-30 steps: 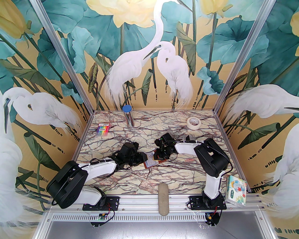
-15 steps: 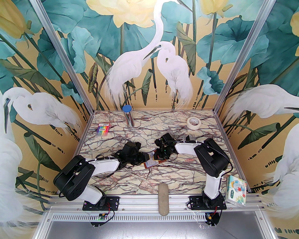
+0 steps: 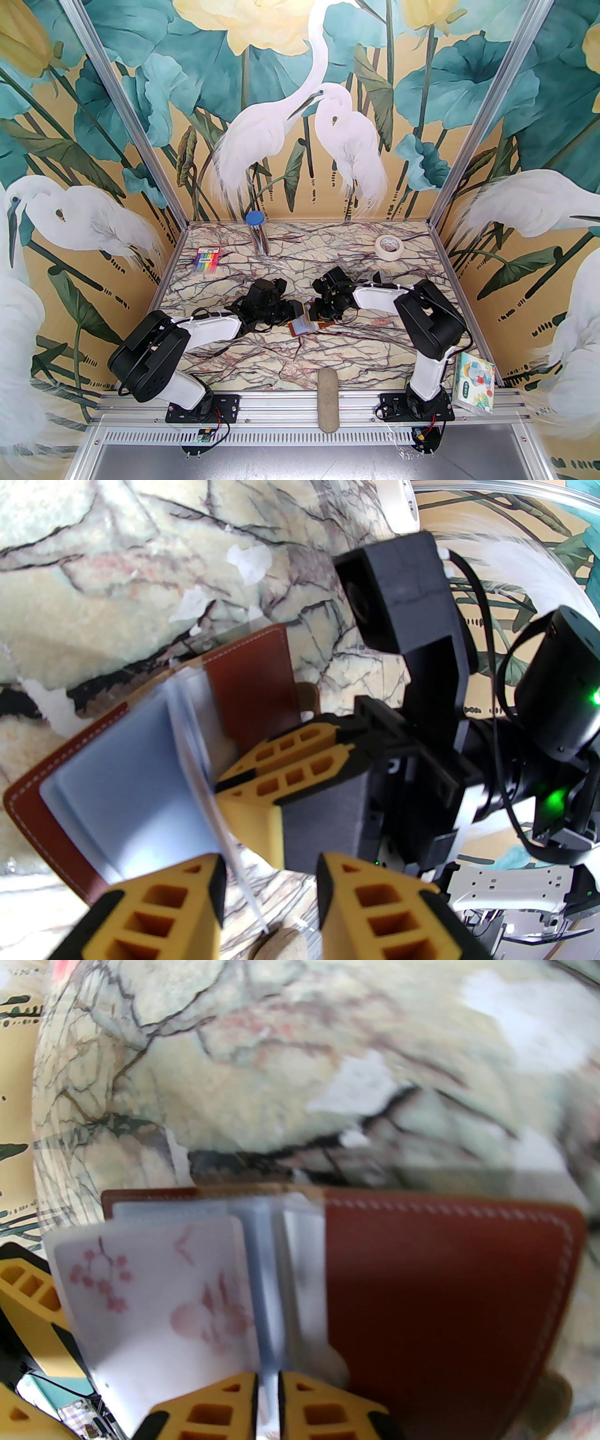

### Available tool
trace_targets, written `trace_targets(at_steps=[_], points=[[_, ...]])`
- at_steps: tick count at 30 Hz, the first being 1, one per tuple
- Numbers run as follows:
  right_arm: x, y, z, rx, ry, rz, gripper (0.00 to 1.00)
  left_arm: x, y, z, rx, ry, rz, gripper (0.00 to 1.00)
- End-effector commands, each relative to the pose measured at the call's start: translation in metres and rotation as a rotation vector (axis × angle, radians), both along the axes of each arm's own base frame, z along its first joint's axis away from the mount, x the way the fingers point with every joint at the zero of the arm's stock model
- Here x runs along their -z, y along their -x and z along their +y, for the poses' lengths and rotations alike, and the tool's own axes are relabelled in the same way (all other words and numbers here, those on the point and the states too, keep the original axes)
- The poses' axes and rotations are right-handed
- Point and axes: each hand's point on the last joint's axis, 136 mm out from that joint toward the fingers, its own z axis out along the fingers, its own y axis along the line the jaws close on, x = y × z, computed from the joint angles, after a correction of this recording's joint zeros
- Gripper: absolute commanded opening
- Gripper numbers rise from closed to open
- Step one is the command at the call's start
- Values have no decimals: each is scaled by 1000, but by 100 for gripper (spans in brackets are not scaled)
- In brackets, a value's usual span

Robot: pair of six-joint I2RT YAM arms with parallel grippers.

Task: Put the credit cards into the card holder

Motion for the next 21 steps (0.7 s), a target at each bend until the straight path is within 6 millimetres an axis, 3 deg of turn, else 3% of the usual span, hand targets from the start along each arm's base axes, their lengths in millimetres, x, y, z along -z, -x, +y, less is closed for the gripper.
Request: trace_targets(at_steps=[1,11,21], points=[[-15,-2,-11,38,25,-25,20,-9,-3,-9,26,18,-17,39],[-32,-15,-27,99,18,-64,25,-10,-6,-24,58,4,-23,39],[-32,-20,-58,192,46,-73,25,0,-9,-39,88,-16,-9,39]])
